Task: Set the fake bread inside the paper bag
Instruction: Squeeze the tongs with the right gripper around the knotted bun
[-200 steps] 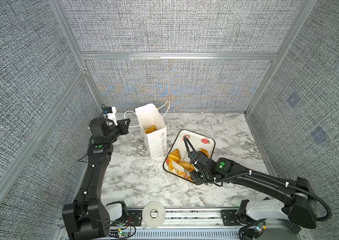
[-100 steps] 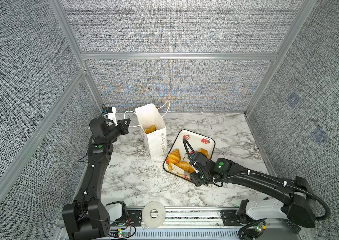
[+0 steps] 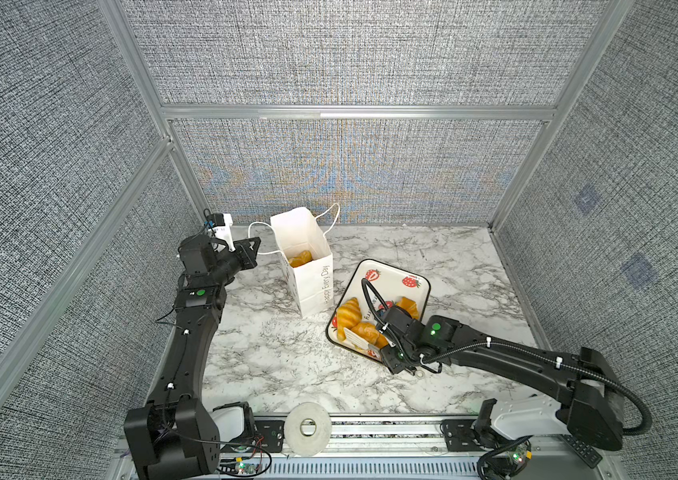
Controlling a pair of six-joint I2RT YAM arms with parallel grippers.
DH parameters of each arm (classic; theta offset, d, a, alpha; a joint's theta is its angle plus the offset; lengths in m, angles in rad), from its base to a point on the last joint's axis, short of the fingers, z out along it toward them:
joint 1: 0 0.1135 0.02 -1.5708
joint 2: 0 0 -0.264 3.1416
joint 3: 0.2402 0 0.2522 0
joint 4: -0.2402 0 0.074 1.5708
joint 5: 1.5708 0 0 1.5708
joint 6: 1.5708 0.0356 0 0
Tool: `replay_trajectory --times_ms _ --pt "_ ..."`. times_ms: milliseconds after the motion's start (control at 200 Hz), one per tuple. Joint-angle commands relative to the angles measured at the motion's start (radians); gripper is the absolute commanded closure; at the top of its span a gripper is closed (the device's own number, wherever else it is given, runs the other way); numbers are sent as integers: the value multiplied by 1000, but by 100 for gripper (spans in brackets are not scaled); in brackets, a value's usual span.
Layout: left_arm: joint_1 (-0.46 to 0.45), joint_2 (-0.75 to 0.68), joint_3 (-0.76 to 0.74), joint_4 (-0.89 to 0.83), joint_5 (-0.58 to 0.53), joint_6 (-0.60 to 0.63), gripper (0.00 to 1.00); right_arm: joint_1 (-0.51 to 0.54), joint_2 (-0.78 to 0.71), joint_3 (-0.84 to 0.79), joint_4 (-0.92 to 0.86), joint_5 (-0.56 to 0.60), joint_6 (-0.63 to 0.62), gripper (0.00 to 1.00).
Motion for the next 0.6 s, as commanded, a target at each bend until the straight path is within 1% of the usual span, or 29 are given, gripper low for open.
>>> replay_trajectory --times_ms 0,595 --pt "0 -6 -2 17 9 6 100 0 -15 12 -16 26 15 41" --pt "0 -6 -2 17 7 6 100 14 42 42 -52 12 9 41"
